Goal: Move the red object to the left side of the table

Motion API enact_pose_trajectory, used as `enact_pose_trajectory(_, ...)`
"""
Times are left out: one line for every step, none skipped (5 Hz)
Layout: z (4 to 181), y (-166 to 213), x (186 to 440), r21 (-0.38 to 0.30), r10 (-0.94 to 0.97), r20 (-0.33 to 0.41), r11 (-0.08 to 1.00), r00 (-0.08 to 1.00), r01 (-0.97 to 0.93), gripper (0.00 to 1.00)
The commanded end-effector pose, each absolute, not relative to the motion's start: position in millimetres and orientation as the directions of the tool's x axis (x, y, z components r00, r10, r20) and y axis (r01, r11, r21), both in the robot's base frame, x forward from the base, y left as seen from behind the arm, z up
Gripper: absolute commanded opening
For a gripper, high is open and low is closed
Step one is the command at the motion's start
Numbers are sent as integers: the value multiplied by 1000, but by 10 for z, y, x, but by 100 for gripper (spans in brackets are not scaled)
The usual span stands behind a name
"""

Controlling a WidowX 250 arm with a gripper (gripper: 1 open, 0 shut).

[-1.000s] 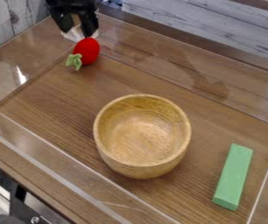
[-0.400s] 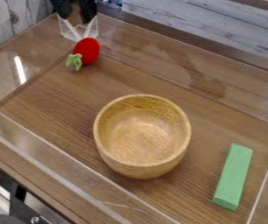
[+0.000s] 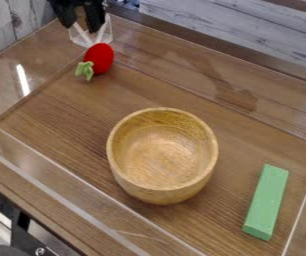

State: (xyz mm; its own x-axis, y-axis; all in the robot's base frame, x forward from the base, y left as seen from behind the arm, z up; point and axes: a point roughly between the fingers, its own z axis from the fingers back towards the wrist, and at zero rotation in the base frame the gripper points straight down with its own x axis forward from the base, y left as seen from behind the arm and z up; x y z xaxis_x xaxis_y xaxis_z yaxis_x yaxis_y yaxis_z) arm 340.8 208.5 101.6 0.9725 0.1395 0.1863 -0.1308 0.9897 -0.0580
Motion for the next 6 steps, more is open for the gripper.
enact_pose_trajectory(1367,2125,3352,-23,94,250,996,964,-91,100)
enact_pose_trajectory(1443,2132,3297,-30,62,250,998,966,-56,100)
enact_pose_trajectory(1547,2001,3273,-37,56,250,998,967,-48,100)
enact_pose_trajectory(1526,2011,3295,-32,54,236,998,970,-48,100)
enact_pose_trajectory(1330,2062,3400,-22,57,223,998,973,-53,0)
enact_pose_trajectory(1142,2094,3487,-13,57,206,998,977,-56,0)
